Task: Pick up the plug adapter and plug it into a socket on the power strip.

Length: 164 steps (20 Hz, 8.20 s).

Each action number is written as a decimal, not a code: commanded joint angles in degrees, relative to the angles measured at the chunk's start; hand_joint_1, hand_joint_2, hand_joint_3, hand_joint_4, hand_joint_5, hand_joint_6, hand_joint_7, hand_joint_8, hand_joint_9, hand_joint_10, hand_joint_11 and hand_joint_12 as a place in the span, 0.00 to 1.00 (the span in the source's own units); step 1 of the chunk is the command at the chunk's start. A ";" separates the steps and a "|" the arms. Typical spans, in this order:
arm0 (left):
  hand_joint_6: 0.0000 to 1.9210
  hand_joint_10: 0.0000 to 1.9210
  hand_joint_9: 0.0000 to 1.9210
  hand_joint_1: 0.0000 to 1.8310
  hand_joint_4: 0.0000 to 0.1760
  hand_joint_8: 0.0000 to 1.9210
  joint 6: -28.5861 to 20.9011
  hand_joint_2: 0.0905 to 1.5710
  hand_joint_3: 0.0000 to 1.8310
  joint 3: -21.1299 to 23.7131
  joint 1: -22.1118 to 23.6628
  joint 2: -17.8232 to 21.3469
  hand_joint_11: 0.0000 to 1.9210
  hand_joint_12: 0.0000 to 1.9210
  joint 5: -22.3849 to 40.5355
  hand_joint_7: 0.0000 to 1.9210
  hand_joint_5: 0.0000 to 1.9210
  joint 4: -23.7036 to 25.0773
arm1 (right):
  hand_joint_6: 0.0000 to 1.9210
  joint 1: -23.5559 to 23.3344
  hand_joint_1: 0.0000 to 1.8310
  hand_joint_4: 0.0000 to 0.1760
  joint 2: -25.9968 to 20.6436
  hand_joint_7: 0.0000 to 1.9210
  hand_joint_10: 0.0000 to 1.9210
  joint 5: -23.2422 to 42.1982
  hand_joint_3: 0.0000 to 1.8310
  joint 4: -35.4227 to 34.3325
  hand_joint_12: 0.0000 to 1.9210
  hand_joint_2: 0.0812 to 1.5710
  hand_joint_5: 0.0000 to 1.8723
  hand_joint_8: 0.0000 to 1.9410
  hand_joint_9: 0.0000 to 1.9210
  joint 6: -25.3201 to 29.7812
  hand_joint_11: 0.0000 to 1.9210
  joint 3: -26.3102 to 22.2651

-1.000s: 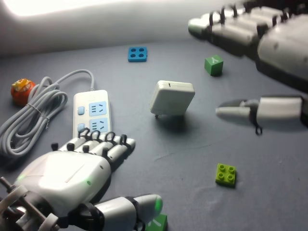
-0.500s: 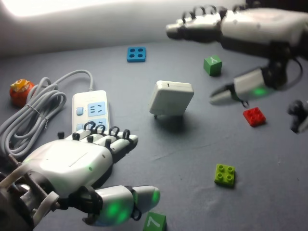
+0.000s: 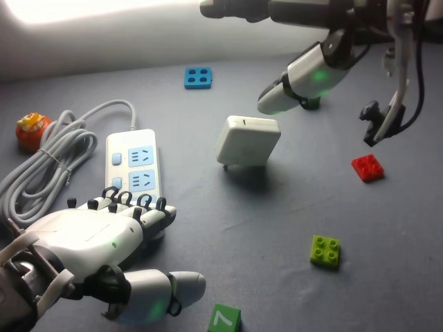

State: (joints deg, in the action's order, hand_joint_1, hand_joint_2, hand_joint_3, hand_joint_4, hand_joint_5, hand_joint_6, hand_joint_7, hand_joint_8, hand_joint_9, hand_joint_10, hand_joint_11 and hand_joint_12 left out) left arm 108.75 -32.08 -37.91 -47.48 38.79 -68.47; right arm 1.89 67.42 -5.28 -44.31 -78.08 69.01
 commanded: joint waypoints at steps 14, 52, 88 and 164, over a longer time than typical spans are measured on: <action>0.00 0.00 0.06 0.00 0.00 0.00 -0.08 0.74 0.00 -3.49 0.45 -2.07 0.00 0.12 4.80 0.07 0.06 0.70 | 0.00 3.25 0.67 0.00 5.31 0.00 0.00 -2.09 0.00 -0.58 0.17 0.58 0.03 0.00 0.01 8.55 0.00 9.81; 0.00 0.00 0.08 0.00 0.00 0.00 -5.85 0.75 0.00 -4.50 -3.61 -5.27 0.00 0.16 3.81 0.09 0.06 -0.55 | 0.00 11.72 0.68 0.00 19.28 0.04 0.00 -2.27 0.00 0.48 0.30 0.60 0.07 0.00 0.05 9.07 0.00 25.55; 0.00 0.00 0.08 0.00 0.00 0.00 -7.52 0.75 0.00 -3.76 -4.91 -5.35 0.00 0.17 4.62 0.09 0.06 -0.54 | 0.52 11.71 0.67 0.00 19.48 0.58 0.02 -1.73 0.00 0.76 0.48 0.68 0.50 0.42 0.67 8.57 0.47 25.90; 0.00 0.00 0.08 0.00 0.00 0.00 -7.63 0.74 0.00 -3.86 -5.20 -5.40 0.00 0.15 5.65 0.09 0.07 -0.54 | 0.53 2.37 0.68 0.00 43.28 0.60 0.00 -15.76 0.00 99.08 0.48 0.68 0.49 0.40 0.70 77.94 0.49 29.32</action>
State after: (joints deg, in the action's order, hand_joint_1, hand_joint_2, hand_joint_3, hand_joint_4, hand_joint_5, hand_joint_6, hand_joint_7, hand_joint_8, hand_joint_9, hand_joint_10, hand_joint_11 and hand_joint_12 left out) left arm 101.56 -36.01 -42.81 -52.40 44.58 -68.82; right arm 4.84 110.76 -23.24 53.67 -0.51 98.65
